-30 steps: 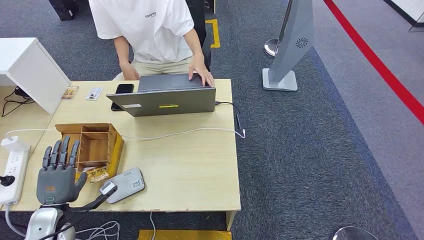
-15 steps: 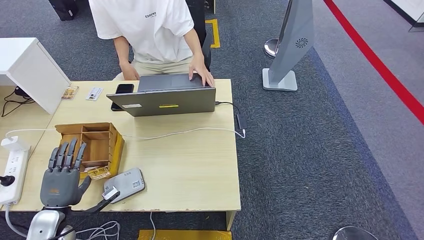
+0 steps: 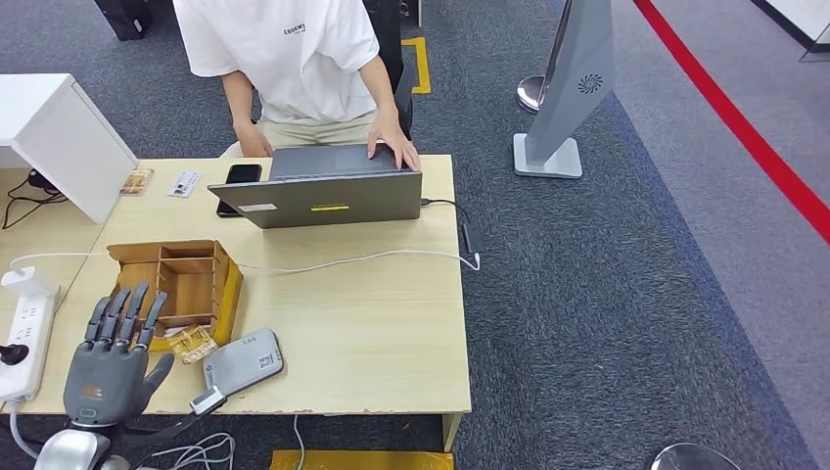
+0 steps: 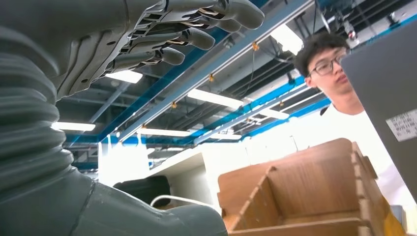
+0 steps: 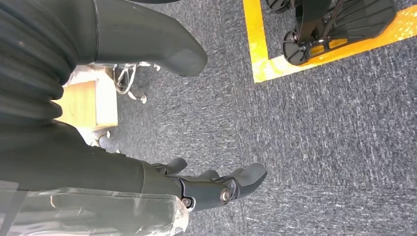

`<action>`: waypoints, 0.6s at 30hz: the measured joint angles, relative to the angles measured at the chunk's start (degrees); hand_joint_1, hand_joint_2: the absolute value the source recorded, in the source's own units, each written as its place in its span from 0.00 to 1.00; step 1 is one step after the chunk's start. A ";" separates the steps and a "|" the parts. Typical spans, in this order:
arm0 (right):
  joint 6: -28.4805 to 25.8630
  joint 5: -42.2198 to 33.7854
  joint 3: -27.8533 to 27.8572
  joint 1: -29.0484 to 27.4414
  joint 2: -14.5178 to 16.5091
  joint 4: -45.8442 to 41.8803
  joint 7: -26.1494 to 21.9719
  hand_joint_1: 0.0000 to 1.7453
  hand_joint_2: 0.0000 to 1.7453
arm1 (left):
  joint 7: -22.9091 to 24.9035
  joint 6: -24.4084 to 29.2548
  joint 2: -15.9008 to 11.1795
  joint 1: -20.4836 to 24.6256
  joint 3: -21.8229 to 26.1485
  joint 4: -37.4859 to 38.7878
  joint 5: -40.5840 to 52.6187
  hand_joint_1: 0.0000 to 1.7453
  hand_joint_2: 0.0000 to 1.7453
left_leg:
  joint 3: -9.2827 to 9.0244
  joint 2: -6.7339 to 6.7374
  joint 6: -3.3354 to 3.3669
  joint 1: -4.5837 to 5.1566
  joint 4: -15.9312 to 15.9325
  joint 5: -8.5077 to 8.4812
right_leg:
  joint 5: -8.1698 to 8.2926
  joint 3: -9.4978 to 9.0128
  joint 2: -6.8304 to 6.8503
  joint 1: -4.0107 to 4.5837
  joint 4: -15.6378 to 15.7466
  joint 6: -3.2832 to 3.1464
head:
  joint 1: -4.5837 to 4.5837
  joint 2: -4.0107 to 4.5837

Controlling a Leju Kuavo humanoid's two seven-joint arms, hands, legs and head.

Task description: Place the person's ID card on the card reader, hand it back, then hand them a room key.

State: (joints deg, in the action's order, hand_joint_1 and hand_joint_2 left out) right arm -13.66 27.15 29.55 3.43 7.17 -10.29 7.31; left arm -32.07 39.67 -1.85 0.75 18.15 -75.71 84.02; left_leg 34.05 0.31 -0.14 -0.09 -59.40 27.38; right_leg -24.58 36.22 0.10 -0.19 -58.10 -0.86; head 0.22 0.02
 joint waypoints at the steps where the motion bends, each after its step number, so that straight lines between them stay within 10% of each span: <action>1: 0.01 0.01 0.15 0.00 -0.01 0.00 0.00 0.00 1.00 | -2.16 0.00 0.49 -0.30 1.51 -0.77 -0.37 0.00 1.00 | 0.00 0.00 0.00 0.00 0.00 0.00 | 0.00 0.00 0.00 0.00 0.00 0.00 | 0.00 0.00; 18: 0.26 0.61 1.37 0.02 0.02 0.00 -0.38 0.00 1.00 | -7.89 0.00 3.89 -0.54 13.10 -2.95 -0.05 0.00 1.00 | 0.01 -0.02 -0.01 0.00 0.00 -0.09 | 0.07 0.00 0.01 0.00 0.00 0.02 | 0.01 0.00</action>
State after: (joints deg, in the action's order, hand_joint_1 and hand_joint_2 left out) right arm -13.40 27.76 30.92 3.45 7.19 -10.29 6.93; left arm -39.95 39.67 2.03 0.21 31.25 -78.66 83.96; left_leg 34.06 0.29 -0.16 -0.09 -59.40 27.29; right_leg -24.51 36.22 0.11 -0.19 -58.10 -0.84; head 0.23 0.02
